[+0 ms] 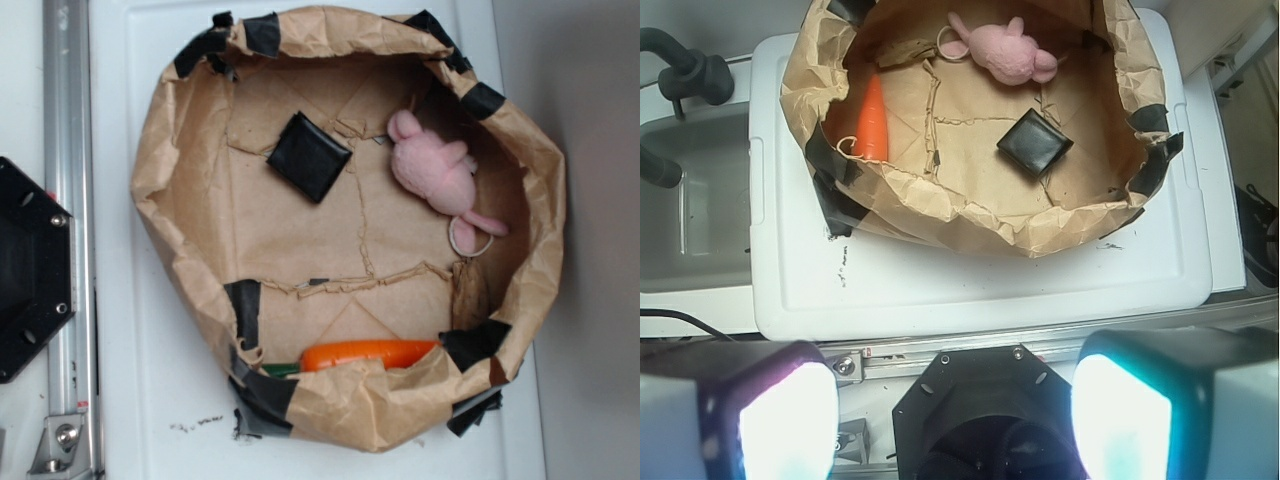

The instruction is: Grab the black box.

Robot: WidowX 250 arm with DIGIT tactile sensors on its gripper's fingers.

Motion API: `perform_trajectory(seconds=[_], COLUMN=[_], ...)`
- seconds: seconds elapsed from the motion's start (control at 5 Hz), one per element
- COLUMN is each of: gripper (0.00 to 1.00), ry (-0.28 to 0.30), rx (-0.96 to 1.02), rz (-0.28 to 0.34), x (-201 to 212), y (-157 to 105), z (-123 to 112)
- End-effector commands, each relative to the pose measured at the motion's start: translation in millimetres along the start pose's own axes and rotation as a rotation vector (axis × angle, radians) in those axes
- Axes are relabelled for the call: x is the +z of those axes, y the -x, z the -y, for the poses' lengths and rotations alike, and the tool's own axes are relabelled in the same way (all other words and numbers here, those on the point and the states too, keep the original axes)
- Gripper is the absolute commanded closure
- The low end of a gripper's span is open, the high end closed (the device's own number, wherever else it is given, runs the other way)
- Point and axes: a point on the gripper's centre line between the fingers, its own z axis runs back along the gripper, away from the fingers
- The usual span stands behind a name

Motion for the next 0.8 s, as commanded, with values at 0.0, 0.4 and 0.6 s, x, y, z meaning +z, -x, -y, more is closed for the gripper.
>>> perform_trajectory(seconds=[0.0, 0.4, 0.6], gripper=[0.0, 0.0, 0.0], ry=[0.0, -0.16, -0.171], rx=[0.0, -0.128, -0.353], rz=[0.0, -0.016, -0.042], x=[0.0, -31.7, -55.8], y=[0.0, -65.2, -78.9], z=[0.0, -50.3, -54.0])
